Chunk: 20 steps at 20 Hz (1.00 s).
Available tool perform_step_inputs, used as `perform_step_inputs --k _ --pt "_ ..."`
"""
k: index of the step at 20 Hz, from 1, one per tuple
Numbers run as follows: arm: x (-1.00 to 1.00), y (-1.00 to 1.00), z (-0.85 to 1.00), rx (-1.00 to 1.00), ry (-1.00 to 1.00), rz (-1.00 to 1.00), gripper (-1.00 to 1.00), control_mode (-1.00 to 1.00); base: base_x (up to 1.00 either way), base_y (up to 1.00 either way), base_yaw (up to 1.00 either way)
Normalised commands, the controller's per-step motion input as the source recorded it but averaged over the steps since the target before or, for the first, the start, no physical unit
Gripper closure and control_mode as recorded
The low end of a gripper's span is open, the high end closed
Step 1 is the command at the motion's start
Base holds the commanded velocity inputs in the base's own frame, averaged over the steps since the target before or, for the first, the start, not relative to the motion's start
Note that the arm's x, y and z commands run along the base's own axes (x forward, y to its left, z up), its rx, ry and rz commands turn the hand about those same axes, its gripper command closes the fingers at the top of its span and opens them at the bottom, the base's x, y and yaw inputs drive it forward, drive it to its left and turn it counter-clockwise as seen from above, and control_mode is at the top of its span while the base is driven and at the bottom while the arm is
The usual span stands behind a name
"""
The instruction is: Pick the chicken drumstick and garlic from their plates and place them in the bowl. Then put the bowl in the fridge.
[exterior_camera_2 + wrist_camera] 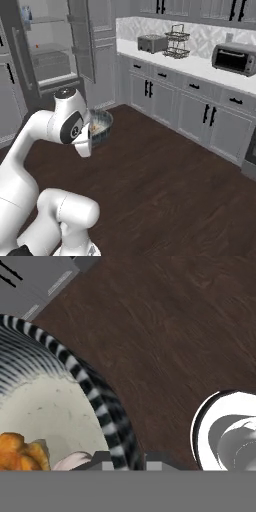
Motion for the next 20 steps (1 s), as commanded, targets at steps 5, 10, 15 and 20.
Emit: perform_step_inputs --k 5,10,15,20 --pt "0.00 0.00 0.00 0.00 0.00 0.00 1.00 1.00 1.00 -0.39 0.67" --pt "0.00 0.00 0.00 0.00 0.00 0.00 1.00 1.00 1.00 -0.44 0.68" --pt "0.00 0.00 0.00 0.00 0.00 0.00 1.00 1.00 0.87 -0.59 0.66" --pt "0.00 0.00 0.00 0.00 0.00 0.00 1.00 1.00 0.67 -0.76 0.58"
